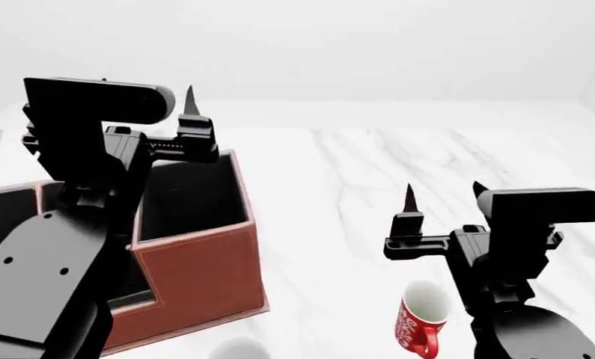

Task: Pick up the red mug and place it to the right of the caddy.

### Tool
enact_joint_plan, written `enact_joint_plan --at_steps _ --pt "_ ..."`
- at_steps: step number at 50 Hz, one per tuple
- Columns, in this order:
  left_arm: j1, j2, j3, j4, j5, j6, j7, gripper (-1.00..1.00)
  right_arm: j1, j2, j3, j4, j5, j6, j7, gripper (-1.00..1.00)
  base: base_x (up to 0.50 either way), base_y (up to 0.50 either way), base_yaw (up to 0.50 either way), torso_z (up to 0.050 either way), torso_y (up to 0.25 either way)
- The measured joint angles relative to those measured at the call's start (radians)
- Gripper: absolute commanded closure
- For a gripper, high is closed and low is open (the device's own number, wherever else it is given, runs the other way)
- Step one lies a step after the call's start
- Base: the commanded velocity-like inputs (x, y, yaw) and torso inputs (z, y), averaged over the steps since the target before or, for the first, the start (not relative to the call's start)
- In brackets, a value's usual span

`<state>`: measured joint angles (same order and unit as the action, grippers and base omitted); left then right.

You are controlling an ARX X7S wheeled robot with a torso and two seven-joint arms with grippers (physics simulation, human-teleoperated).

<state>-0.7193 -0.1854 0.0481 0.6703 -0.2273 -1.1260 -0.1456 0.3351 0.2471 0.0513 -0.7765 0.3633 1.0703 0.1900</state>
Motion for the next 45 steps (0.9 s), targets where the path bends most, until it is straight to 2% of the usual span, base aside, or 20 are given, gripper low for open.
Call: enact_joint_plan --at_steps 8,19,31,45 --pt "0.005 -0.004 0.003 -0.008 0.000 0.013 -0.004 -1.00 -0.116 0.015 0.063 -0.123 0.050 0.053 -0.011 -1.00 0.00 0.00 0.00 0.000 0.000" --pt "0.006 -0.007 0.008 -0.010 -0.003 0.017 -0.011 -1.00 -0.289 0.048 0.135 -0.217 0.130 0.036 -0.006 -1.00 0.00 0.00 0.00 0.000 0.000" --pt "0.002 -0.009 0.010 -0.003 -0.012 0.011 -0.016 -1.00 -0.446 0.078 0.124 -0.221 0.152 -0.051 0.013 -1.00 0.00 0.00 0.00 0.000 0.000" --pt "-0.001 -0.012 0.010 -0.005 -0.019 0.011 -0.023 -1.00 -0.530 0.096 0.079 -0.175 0.135 -0.123 0.018 -1.00 0.00 0.00 0.00 0.000 0.000"
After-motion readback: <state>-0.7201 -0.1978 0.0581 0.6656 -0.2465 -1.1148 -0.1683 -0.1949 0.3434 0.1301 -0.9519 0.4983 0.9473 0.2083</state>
